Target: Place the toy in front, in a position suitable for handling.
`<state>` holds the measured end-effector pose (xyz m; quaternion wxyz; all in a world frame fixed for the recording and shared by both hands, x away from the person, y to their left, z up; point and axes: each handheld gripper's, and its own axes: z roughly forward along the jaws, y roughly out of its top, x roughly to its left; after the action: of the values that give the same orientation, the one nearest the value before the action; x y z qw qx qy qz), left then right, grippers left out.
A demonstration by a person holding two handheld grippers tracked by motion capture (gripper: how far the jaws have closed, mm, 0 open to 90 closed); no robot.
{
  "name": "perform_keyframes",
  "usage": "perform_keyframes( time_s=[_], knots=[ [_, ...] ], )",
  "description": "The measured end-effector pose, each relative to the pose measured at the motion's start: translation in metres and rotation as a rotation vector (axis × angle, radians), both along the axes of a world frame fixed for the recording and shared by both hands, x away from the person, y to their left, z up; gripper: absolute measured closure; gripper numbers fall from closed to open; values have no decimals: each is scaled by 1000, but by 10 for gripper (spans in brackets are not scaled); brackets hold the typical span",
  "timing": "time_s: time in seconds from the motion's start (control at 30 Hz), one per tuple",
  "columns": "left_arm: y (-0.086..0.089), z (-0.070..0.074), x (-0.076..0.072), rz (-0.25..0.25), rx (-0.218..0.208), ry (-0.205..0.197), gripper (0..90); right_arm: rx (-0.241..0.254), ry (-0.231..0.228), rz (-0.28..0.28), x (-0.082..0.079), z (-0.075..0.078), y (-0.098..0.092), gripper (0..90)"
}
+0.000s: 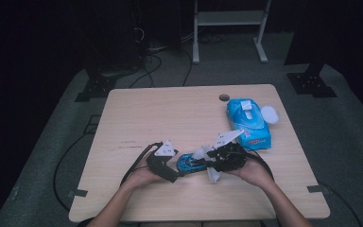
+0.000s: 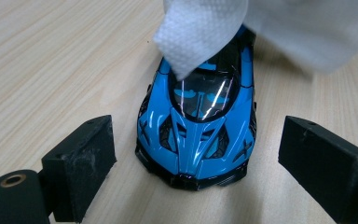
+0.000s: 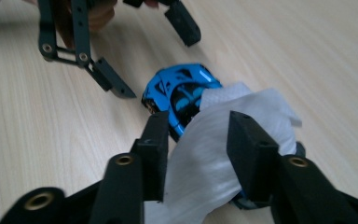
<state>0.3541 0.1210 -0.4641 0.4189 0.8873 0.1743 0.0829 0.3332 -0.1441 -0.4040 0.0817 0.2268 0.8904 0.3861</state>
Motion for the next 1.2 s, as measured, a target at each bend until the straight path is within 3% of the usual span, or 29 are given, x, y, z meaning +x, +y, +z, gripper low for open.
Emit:
perform_keyframes(
  time_s=[0.13, 0.33, 0.37, 0.47, 0.6, 0.73, 0.83, 1.03, 1.13, 1.2],
  knots=[
    [0, -1, 1, -2, 2, 9, 103, 57, -77, 8, -5, 4, -7, 508],
    [-2, -3, 4, -11, 14, 27, 106, 39, -158, 5, 6, -12, 2, 523],
    [-2, -4, 4, -18, 14, 32, 123, 32, -155, -6, 11, -19, 6, 549],
    [-5, -6, 5, -20, 27, 19, 132, 27, -75, -44, 26, -33, 8, 628],
    [-7, -10, 8, -35, 47, 32, 151, 96, 71, -108, 38, -44, 2, 711],
    [-9, -14, 9, -50, 61, 15, 228, 99, 70, -129, 38, -45, -3, 771],
    [-11, -15, 9, -49, 60, 8, 234, 110, 43, -144, 33, -48, -8, 797],
    [-17, -15, 8, -30, 76, -8, 250, 46, -27, -185, 25, -44, -19, 850],
    [-20, -14, 8, -25, 81, -20, 252, 56, -10, -215, 23, -44, -22, 858],
    [-21, -14, 8, -23, 81, -27, 255, 85, 4, -199, 20, -44, -21, 862]
  ],
)
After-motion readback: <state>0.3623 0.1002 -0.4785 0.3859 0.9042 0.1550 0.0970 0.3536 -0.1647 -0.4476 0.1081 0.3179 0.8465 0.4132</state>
